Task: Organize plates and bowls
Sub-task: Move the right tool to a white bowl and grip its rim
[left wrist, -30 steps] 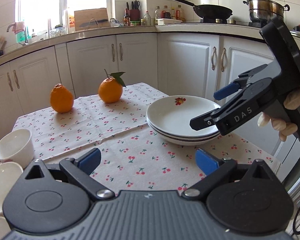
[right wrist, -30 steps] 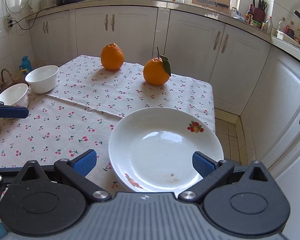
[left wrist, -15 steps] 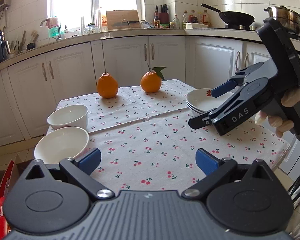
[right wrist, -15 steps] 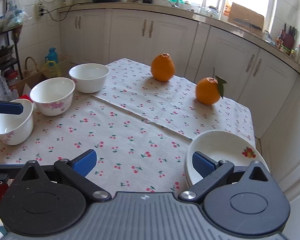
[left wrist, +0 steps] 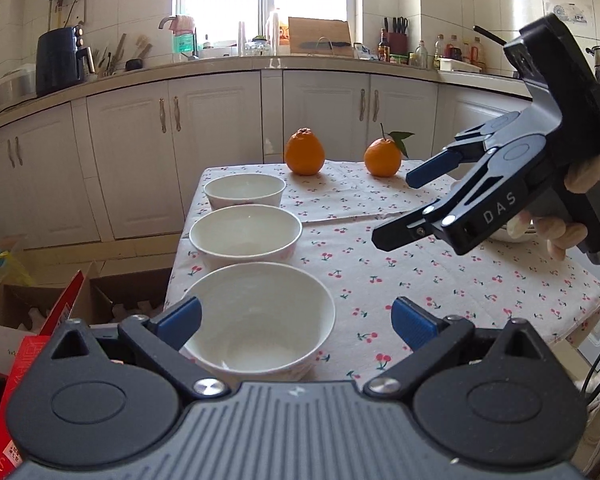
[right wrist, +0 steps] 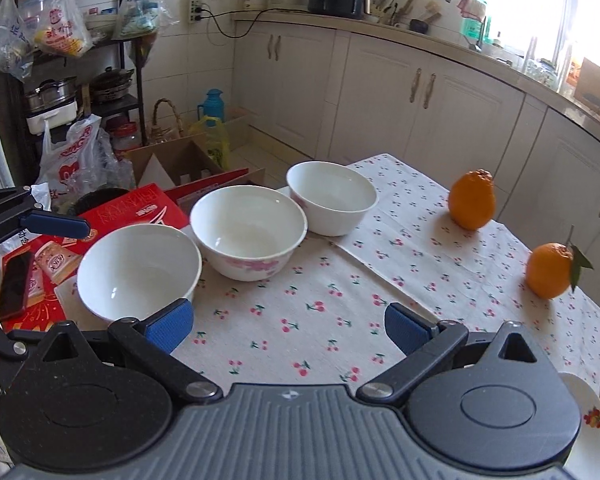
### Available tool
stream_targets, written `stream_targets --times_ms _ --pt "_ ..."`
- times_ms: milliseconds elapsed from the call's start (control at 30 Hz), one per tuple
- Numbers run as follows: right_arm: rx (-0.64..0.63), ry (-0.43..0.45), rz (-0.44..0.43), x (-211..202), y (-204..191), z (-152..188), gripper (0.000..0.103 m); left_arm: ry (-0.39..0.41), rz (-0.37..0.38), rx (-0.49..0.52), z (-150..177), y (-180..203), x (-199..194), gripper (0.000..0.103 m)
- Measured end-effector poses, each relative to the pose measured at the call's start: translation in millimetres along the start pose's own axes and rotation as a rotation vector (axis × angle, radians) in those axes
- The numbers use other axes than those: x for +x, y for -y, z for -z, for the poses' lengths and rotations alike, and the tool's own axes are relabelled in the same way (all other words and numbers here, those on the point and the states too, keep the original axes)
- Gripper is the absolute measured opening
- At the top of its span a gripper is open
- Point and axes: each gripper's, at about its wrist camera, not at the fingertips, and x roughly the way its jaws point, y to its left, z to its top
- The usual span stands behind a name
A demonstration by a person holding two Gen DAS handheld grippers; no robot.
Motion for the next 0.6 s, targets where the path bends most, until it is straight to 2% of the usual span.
stream_targets --times_ms 167,367,600 --pt "-0.03 -0.015 -0.066 18.9 -21.4 -9.8 0.103 -0.031 -0.021 -0.036 10.7 -14.2 3.1 0.101" --pt "-0.051 -0.04 -0.126 36.2 -39.1 -16.9 0.103 -0.054 -0.032 -0.007 22.6 -20.7 11.7 0.101" --pt "0.0 -0.058 -0.229 54.1 -42.0 -21.2 0.102 -0.066 -0.037 0.005 27.3 -23.2 24.2 0.101"
